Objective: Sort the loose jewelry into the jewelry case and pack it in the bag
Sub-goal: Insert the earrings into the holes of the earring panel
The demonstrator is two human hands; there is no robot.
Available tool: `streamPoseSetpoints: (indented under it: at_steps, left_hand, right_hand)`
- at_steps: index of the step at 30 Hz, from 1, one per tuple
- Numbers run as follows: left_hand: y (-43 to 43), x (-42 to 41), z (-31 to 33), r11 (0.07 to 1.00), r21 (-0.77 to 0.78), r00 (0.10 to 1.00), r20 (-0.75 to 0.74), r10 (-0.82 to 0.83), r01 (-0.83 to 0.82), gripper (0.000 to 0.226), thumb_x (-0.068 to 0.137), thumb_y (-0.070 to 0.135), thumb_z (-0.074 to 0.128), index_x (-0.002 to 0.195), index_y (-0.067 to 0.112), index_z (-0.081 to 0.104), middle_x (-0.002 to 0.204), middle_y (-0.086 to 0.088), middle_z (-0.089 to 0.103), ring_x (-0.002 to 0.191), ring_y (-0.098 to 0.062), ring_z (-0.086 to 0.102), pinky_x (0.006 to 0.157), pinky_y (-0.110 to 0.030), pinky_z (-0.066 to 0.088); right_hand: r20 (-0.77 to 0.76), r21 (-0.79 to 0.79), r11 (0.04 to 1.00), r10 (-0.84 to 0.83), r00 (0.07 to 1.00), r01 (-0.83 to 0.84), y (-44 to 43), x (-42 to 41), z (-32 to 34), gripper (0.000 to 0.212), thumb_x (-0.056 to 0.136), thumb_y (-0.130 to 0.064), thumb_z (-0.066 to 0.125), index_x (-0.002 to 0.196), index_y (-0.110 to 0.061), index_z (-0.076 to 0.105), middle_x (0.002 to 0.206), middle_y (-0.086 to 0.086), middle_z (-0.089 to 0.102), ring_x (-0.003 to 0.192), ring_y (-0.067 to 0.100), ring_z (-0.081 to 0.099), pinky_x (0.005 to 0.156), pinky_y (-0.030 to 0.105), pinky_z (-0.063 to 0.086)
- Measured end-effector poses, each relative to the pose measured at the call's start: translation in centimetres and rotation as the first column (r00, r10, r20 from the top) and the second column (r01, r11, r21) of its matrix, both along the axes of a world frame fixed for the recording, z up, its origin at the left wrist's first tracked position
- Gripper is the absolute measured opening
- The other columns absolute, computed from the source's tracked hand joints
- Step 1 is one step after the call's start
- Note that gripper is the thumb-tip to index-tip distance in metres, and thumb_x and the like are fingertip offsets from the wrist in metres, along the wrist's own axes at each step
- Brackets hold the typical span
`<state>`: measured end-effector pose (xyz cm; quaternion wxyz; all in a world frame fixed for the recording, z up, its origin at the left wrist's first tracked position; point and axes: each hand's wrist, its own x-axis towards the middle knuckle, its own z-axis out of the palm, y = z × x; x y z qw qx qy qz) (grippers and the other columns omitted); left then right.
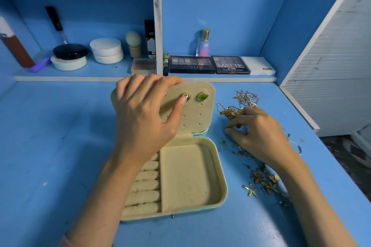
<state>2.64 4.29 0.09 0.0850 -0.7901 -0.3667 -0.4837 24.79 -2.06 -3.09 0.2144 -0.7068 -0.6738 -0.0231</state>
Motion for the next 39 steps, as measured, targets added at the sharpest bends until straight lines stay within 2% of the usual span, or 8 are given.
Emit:
streamPoseSetpoints:
  at_steps: [7, 13, 16, 19, 21, 24, 30, 39]
  left_hand:
    - [-0.1, 0.0, 0.0, 1.000, -0.005, 1.000, 0.000, -0.003, 0.003, 0.025, 0.091, 0.033, 0.058, 0.103, 0.015, 0.069, 0.092, 0.002, 0.068, 0.086, -0.020, 0.053, 0.082, -0.033, 0.030]
    - [-0.6, -0.1, 0.3, 1.000, -0.010, 1.000, -0.010, 0.002, -0.002, 0.021, 0.090, 0.032, 0.060, 0.101, 0.016, 0.069, 0.089, 0.003, 0.067, 0.084, -0.022, 0.055, 0.081, -0.031, 0.029]
    - [-1.6, -0.4, 0.4, 1.000, 0.006, 1.000, -0.023, -0.006, 0.006, 0.020, 0.090, 0.031, 0.062, 0.103, 0.016, 0.069, 0.089, 0.003, 0.067, 0.084, -0.022, 0.057, 0.081, -0.033, 0.032]
    - [-2.9, -0.9, 0.1, 0.999, 0.034, 0.999, -0.031, -0.010, 0.011, 0.021, 0.091, 0.031, 0.063, 0.106, 0.017, 0.067, 0.088, 0.003, 0.067, 0.083, -0.020, 0.055, 0.081, -0.033, 0.033]
    - [-3.7, -1.2, -0.2, 0.998, 0.061, 0.999, -0.030, -0.012, 0.014, 0.020, 0.091, 0.031, 0.064, 0.107, 0.019, 0.064, 0.089, 0.004, 0.068, 0.083, -0.018, 0.054, 0.081, -0.032, 0.034]
    - [-4.6, -1.5, -0.8, 0.996, 0.083, 1.000, -0.010, -0.021, 0.021, 0.015, 0.090, 0.029, 0.068, 0.101, 0.019, 0.066, 0.089, 0.005, 0.068, 0.082, -0.018, 0.055, 0.080, -0.031, 0.034]
    - [-5.5, -1.4, -1.2, 0.996, 0.084, 0.999, 0.031, -0.025, 0.022, 0.010, 0.086, 0.026, 0.071, 0.092, 0.019, 0.068, 0.084, 0.007, 0.067, 0.080, -0.016, 0.054, 0.079, -0.029, 0.033]
    - [-5.6, -1.4, -1.4, 0.996, 0.082, 0.998, 0.057, -0.038, 0.033, 0.012, 0.087, 0.028, 0.072, 0.094, 0.023, 0.063, 0.083, 0.008, 0.066, 0.080, -0.016, 0.055, 0.082, -0.027, 0.032]
  right_hand:
    - [0.029, -0.009, 1.000, 0.020, 0.999, -0.019, 0.2, -0.2, -0.1, 0.003, 0.080, -0.020, 0.070, 0.077, -0.021, 0.071, 0.073, -0.003, 0.056, 0.076, 0.018, 0.048, 0.051, 0.017, 0.024]
    - [0.018, 0.003, 0.999, 0.040, 0.999, -0.040, 0.3, -0.3, -0.2, 0.005, 0.078, -0.015, 0.068, 0.074, -0.016, 0.066, 0.071, -0.003, 0.057, 0.074, 0.019, 0.050, 0.058, 0.027, 0.035]
    - [-0.235, 0.036, 0.999, 0.039, 0.971, -0.031, 0.4, -0.3, 0.5, 0.008, 0.082, -0.013, 0.066, 0.075, -0.017, 0.065, 0.074, -0.002, 0.061, 0.073, 0.011, 0.053, 0.062, 0.023, 0.043]
    - [-0.682, 0.035, 0.998, 0.060, 0.729, -0.049, 0.3, -1.1, 2.3, 0.010, 0.087, -0.012, 0.063, 0.078, -0.015, 0.066, 0.076, 0.004, 0.064, 0.066, 0.007, 0.051, 0.064, 0.014, 0.039]
    - [-0.792, 0.041, 0.994, 0.091, 0.604, -0.097, 0.3, -1.6, 3.8, 0.010, 0.088, -0.012, 0.062, 0.079, -0.014, 0.066, 0.072, -0.001, 0.062, 0.068, 0.009, 0.052, 0.067, 0.016, 0.040]
    - [-0.821, -0.004, 0.961, 0.155, 0.549, -0.278, 0.5, -2.6, 6.0, 0.007, 0.085, -0.013, 0.067, 0.078, -0.015, 0.066, 0.071, -0.009, 0.062, 0.064, 0.003, 0.051, 0.062, 0.008, 0.037]
    - [-0.813, -0.127, 0.802, 0.253, 0.525, -0.583, 1.9, -3.7, 8.5, 0.006, 0.080, -0.017, 0.061, 0.081, -0.013, 0.065, 0.076, 0.003, 0.067, 0.072, 0.010, 0.057, 0.068, 0.017, 0.043]
    - [-0.806, -0.225, 0.699, 0.258, 0.533, -0.679, 2.3, -4.2, 9.1, 0.006, 0.080, -0.015, 0.062, 0.081, -0.011, 0.068, 0.074, 0.002, 0.062, 0.069, 0.013, 0.052, 0.066, 0.017, 0.042]
